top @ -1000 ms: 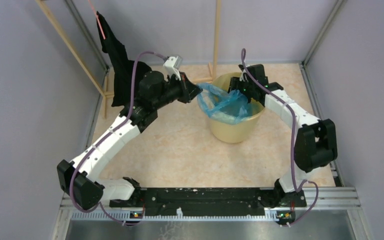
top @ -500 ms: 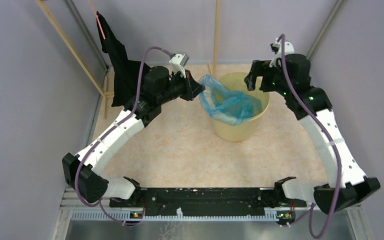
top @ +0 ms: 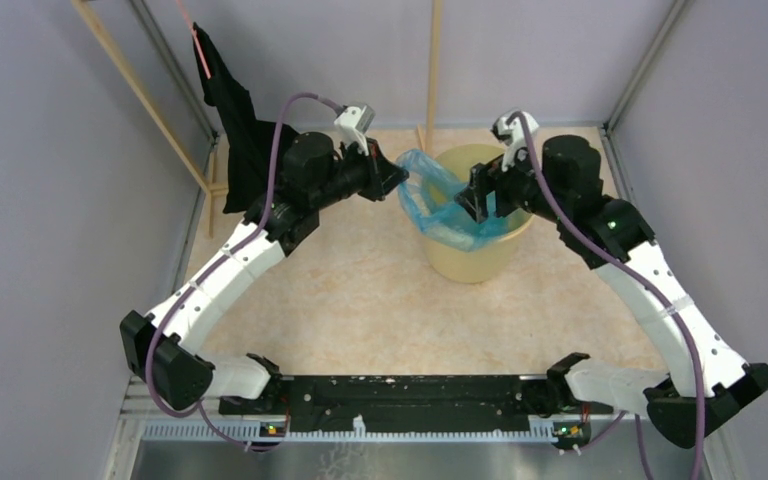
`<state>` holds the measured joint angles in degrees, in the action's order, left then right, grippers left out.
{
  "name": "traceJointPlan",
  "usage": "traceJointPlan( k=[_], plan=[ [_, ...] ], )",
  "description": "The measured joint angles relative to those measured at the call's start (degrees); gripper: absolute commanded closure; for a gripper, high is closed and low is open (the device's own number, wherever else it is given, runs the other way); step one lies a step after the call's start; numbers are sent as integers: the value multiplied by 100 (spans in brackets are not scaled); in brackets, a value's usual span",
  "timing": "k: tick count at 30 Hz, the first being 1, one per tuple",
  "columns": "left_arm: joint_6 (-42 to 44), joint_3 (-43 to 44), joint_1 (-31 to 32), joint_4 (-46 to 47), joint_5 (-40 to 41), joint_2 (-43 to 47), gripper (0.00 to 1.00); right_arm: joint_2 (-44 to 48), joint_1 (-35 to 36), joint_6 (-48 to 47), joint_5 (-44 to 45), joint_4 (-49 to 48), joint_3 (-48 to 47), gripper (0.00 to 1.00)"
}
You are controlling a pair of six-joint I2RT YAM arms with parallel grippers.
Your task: Put the trash bags into the trash bin
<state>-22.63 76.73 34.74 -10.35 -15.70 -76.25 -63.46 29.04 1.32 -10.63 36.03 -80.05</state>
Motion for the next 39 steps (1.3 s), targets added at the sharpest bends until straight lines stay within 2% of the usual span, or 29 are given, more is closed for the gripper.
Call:
traceJointPlan(
  k=[3,6,7,8,9,10,12,16,20,24,27,30,32,39],
  plan=[
    [-7,0,0,2,-15,15,100,-133,223,-72,308,-42,140,28],
    [-20,0,0,0,-37,17,100,-221,271,-46,737,-98,170,42],
    [-20,0,0,0,-42,17,100,-223,271,-28,855,-133,170,53],
    [-20,0,0,0,-52,20,100,-221,271,2,964,-195,170,69],
    [-20,0,0,-2,-59,22,100,-216,273,31,1040,-286,170,92],
    [-20,0,0,0,-63,24,100,-216,273,92,1121,-398,170,100],
    [-17,0,-4,0,-83,24,98,-216,271,280,1226,-551,170,100],
    [4,0,-11,0,-96,24,82,-221,227,739,1497,-774,151,100],
    [68,31,-22,-15,-83,-11,52,-533,-417,1147,1329,-612,-319,100],
    [107,302,-50,-87,-103,-256,33,-922,-1239,1191,951,-590,-728,100],
    [48,352,-66,-52,-247,-382,22,-1071,-1276,1130,586,-505,-833,100],
    [15,350,-70,-52,-310,-407,16,-1137,-1259,1115,258,-424,-901,100],
    [31,354,-31,-42,-269,-404,16,-1134,-1261,1113,136,-389,-933,100],
    [319,492,356,-424,501,-431,29,-1154,-1261,1029,20,-339,-1320,100]
  ],
)
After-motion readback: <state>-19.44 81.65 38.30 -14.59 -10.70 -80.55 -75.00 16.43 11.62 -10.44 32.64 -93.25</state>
